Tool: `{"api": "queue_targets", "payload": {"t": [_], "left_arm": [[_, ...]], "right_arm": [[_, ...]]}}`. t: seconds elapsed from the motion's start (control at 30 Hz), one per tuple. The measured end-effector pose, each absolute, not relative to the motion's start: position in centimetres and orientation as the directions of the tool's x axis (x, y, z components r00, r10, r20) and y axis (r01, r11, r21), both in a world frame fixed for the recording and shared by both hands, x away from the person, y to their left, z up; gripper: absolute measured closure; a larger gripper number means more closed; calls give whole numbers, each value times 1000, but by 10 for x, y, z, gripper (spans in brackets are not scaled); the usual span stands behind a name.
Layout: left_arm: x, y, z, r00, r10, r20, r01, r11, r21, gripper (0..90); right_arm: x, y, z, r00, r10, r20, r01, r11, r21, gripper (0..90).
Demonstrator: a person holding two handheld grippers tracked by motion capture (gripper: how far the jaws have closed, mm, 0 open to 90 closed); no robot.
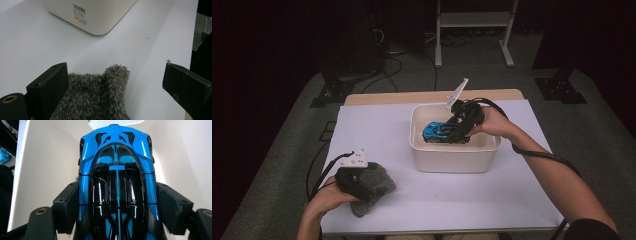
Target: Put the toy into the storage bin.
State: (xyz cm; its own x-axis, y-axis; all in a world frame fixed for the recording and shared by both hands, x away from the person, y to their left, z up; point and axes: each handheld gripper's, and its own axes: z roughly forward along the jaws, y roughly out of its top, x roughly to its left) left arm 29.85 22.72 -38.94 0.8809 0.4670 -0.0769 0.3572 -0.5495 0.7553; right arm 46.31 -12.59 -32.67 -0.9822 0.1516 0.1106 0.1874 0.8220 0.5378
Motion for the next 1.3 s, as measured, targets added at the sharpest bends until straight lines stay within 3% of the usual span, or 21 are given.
{"api": "queue_targets", "payload": {"t": [1.3], "left_arm": [[297, 229, -388, 882, 465, -82, 358, -545, 758, 63]], "right_arm": [[460, -99, -363, -974, 131, 183, 197, 889, 414, 251]]}}
